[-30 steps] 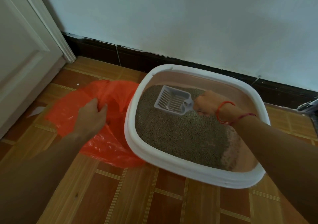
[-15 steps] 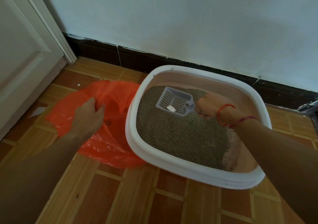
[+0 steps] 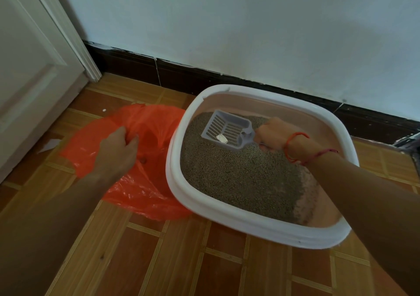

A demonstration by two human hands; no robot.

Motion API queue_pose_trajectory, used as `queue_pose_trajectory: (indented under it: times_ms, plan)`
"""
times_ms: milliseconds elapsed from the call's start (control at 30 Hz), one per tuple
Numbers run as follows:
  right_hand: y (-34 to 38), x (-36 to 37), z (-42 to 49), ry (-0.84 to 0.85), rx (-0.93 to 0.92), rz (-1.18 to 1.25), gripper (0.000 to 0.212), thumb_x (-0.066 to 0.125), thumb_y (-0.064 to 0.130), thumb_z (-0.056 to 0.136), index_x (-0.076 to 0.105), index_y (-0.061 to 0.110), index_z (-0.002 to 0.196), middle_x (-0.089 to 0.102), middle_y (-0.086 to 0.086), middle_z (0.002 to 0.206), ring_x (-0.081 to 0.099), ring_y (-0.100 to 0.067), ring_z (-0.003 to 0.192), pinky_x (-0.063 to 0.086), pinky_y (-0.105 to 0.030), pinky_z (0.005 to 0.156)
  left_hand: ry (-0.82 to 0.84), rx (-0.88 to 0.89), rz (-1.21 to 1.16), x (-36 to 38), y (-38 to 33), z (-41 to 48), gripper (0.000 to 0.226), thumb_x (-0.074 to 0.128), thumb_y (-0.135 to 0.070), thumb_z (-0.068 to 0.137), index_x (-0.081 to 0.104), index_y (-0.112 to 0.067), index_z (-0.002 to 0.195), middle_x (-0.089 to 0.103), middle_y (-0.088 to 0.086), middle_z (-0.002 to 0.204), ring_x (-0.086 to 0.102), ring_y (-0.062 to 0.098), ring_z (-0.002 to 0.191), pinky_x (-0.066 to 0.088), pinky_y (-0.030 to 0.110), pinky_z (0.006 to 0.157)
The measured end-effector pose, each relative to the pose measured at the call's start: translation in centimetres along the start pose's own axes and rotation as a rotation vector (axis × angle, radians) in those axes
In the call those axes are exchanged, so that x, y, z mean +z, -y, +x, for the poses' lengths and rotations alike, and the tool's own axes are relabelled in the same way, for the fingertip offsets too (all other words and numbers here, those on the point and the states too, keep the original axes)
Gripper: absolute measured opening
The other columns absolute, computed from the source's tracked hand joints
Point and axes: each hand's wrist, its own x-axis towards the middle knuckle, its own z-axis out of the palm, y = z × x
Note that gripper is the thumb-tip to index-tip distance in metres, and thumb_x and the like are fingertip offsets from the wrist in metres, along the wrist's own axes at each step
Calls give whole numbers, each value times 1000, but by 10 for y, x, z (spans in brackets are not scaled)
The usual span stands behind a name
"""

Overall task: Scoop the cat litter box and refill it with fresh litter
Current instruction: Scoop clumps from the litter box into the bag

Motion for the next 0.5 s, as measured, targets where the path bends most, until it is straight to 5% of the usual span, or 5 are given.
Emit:
queue_pose_trajectory:
  times_ms: [233,367,500]
  plan:
    - [38,6,0,70,-130,-52,13,52,5,87,57,7,75,55,-9,71,45,-16,57,40,-23,55,-7,5,-29,-4,7,4,20,45,-21,103,55,-6,93,55,8,76,48,17,55,39,25,47]
    - [67,14,-11,162,-280,-217,24,48,11,94,66,-4,91,58,-6,68,46,-14,54,40,-21,54,-31,44,-3,-12,10,4,21,48,-21,101,53,-6,88,54,8,75,49,20,58,41,29,49]
    - [98,22,-14,139,-355,-353,23,50,15,94,56,10,72,53,-1,66,46,-12,56,43,-23,58,-68,89,48,-26,8,6,22,51,-19,100,50,-9,80,51,4,72,48,18,59,36,27,51]
